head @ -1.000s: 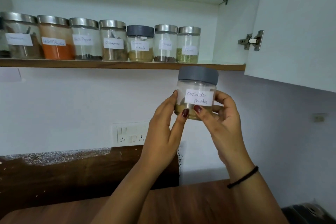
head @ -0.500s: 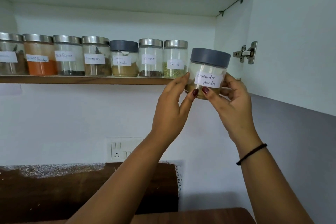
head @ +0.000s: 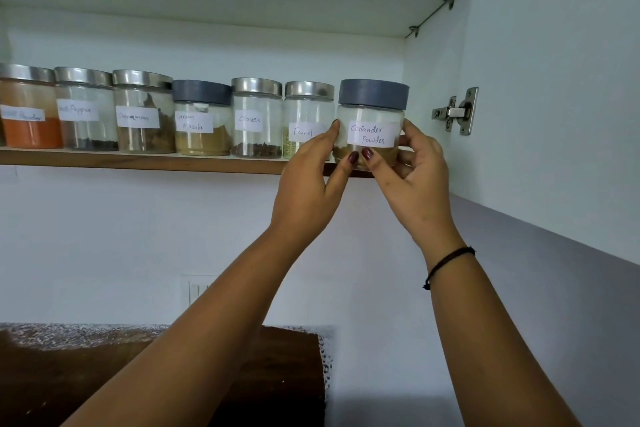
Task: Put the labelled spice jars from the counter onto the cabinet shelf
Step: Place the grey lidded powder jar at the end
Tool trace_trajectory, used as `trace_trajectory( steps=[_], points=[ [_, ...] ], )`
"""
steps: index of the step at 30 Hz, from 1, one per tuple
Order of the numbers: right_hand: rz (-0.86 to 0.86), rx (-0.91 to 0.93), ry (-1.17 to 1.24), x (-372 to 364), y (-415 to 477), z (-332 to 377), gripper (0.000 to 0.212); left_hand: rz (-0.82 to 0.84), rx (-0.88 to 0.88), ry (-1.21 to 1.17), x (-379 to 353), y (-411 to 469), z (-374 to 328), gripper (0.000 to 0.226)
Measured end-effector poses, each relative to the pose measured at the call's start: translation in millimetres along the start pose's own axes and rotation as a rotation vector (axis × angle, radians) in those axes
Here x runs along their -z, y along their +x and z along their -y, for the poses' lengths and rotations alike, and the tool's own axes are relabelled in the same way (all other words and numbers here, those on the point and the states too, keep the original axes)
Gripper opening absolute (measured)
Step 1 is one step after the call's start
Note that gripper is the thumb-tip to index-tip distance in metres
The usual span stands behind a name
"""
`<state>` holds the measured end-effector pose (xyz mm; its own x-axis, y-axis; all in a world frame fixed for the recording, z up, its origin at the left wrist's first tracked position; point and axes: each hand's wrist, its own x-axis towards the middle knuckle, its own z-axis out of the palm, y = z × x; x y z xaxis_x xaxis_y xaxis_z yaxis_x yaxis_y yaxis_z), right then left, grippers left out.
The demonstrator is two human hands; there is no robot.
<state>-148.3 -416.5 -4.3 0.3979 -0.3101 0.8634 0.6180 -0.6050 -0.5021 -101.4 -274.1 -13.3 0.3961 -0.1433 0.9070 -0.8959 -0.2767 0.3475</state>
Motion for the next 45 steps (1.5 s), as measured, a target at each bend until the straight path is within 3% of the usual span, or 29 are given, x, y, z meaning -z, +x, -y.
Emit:
trace_trajectory(
  steps=[14,34,45],
  points=[
    [-0.030,-0.020,-0.088,1.8,14.3,-22.6,0.074,0.031,-0.026,0.189,-22.1,11.7,7.9,0.053],
    [-0.080,0.020,-0.476,-14.3,19.2,-37.6,0.051,-0.006,-0.014,0.299,-29.4,23.5,16.9,0.048],
    [-0.027,-0.035,-0.496,-13.6,24.3,-32.0,0.051,0.036,-0.015,0.265,-27.5,23.7,16.1,0.048]
  ],
)
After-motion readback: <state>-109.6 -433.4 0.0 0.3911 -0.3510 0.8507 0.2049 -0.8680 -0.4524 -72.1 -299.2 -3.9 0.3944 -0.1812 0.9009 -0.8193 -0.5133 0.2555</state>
